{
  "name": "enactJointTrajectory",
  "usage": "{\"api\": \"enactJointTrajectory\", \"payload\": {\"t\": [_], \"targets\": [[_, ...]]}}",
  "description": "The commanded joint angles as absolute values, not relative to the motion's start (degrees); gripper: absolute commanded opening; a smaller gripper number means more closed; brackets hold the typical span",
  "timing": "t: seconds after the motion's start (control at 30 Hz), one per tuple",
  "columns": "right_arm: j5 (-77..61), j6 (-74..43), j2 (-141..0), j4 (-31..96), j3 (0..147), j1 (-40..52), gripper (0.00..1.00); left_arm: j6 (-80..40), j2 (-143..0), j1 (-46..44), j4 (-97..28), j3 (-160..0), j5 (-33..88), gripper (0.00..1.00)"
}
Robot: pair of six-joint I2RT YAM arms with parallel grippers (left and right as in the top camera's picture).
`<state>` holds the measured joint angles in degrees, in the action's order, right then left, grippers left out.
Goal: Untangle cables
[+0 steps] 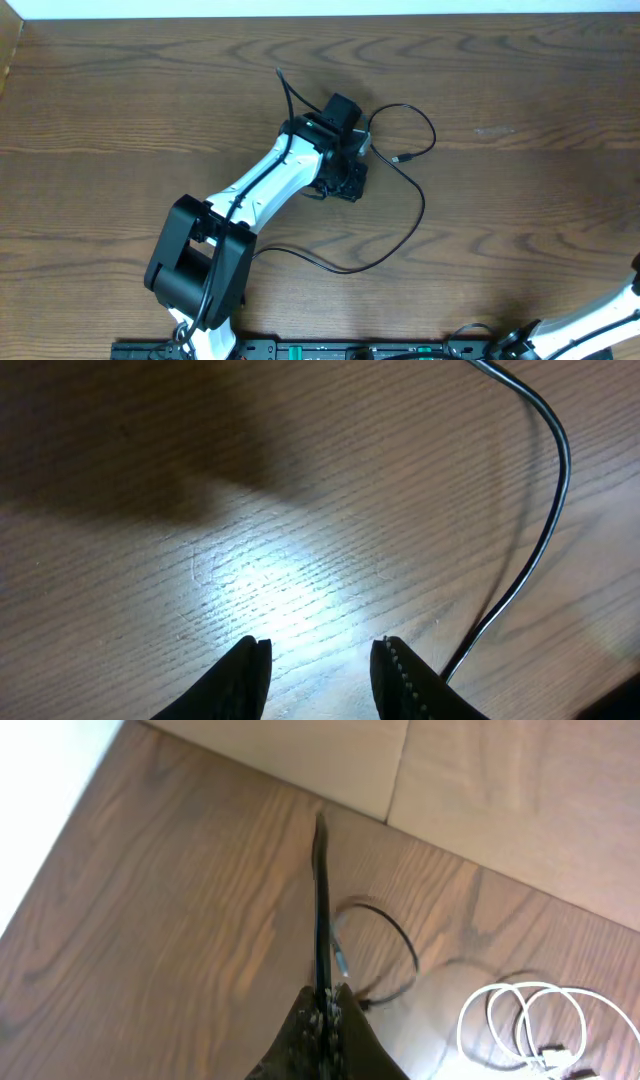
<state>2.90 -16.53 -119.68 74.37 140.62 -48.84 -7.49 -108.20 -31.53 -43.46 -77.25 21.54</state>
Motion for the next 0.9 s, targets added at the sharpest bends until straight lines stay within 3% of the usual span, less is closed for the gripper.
{"api": "enactJointTrajectory", "payload": {"t": [0.0,0.5,0.87], "targets": [[3.6,-18.0,-123.1,73.1,141.3,-50.8,0.01,-7.2,-106.6,-31.5,-43.7,-76.8,21.8,0.37],[10.7,-18.4,-136.0,77.6,141.2,-56.2,0.01,-7.6,-106.6,-31.5,-43.7,-76.8,21.8,0.37],[12.9,-19.3,-137.0,78.5,140.9,-57.0,0.01,-7.4,-106.6,-31.4,-42.4,-76.8,21.8,0.37]]}}
